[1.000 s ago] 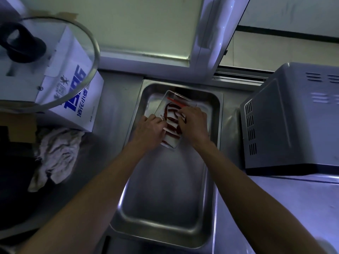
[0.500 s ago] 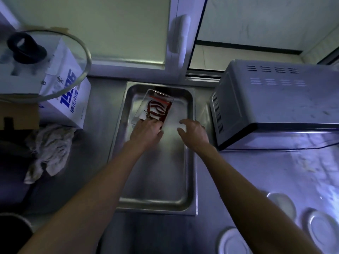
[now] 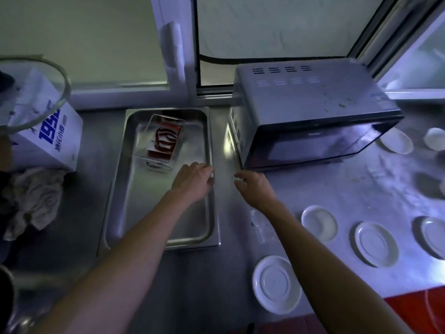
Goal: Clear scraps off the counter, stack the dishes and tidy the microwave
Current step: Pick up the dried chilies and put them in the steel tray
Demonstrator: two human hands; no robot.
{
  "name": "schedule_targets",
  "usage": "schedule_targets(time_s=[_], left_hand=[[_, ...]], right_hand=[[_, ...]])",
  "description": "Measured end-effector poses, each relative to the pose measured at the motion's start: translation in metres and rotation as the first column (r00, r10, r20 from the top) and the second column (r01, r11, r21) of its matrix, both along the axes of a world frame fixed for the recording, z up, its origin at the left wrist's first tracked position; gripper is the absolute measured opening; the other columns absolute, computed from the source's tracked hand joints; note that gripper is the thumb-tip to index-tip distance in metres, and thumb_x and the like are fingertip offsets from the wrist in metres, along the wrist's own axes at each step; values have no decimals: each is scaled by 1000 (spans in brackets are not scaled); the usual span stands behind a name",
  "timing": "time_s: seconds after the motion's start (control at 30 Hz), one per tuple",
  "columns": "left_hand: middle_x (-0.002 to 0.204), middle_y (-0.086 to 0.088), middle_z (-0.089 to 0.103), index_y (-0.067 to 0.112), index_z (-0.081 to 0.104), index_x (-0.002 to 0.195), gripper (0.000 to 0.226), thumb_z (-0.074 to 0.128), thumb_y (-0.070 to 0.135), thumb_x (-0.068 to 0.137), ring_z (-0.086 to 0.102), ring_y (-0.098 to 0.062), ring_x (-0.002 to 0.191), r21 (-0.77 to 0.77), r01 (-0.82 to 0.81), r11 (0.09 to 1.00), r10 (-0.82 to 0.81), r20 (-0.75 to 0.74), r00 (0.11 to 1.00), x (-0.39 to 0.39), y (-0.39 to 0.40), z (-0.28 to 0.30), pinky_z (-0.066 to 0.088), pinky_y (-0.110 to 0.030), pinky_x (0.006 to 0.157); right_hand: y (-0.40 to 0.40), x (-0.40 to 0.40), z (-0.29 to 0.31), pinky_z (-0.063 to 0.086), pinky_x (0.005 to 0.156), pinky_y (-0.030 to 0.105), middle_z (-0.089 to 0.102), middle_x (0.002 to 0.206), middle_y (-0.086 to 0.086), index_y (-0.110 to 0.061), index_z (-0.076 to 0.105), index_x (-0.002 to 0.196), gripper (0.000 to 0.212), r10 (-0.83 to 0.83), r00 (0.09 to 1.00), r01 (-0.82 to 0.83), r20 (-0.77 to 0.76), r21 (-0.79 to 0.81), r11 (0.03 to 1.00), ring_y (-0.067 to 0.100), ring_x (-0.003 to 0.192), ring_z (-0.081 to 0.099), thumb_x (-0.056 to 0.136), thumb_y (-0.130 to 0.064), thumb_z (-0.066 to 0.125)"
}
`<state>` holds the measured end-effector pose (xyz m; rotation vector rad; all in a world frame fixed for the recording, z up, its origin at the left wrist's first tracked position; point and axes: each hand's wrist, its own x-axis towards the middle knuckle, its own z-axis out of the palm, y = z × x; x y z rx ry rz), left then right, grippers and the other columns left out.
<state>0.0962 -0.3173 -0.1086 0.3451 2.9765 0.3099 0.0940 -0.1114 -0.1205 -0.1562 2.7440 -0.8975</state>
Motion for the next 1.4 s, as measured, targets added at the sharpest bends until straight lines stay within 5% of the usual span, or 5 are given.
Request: schedule_targets(time_s=[0.17,0.43,0.87,1.07,1.4], left_hand=[[126,-3,66,20,63,125,34,54,37,97,59,-26,116,19,48,999,-47,-9,999,34,70,11,47,-37,93],[125,0,64,24,61,126,34,52,36,96,55,-25,117,-2,159,987,-160,-14,987,87,201,19,43,-36,93],[130,0,62,27,61,128,35,48,39,98,54,-24,120,8,395,919,-395,32,918,124,404,27,41,-37,98],[130,-1,64,26,60,131,36,50,36,98,55,-26,117,50,474,879,-477,57,877,117,480,14,40,-35,94],[120,-5,67,24,65,122,31,50,37,97,59,-28,113,110,561,821,-568,54,821,58,601,1,43,-36,91]], right_hand=[[72,42,5,54,84,41,73,108,12,-15,73,108,23,-100,995,99,-21,-25,995,34,102,66,91,-25,60],[210,118,14,52,92,38,72,116,5,-20,72,116,27,-238,969,233,-66,-66,970,27,108,65,93,-27,62],[396,210,12,44,81,26,71,116,1,-20,70,119,27,-474,880,471,-34,-65,879,19,102,64,95,-26,60],[459,222,3,49,95,32,71,118,1,-18,69,121,29,-560,829,559,-19,-23,829,20,109,63,96,-27,60],[563,190,9,50,95,33,71,118,-3,-22,69,123,30,-670,742,669,-3,56,741,17,109,63,94,-26,62]])
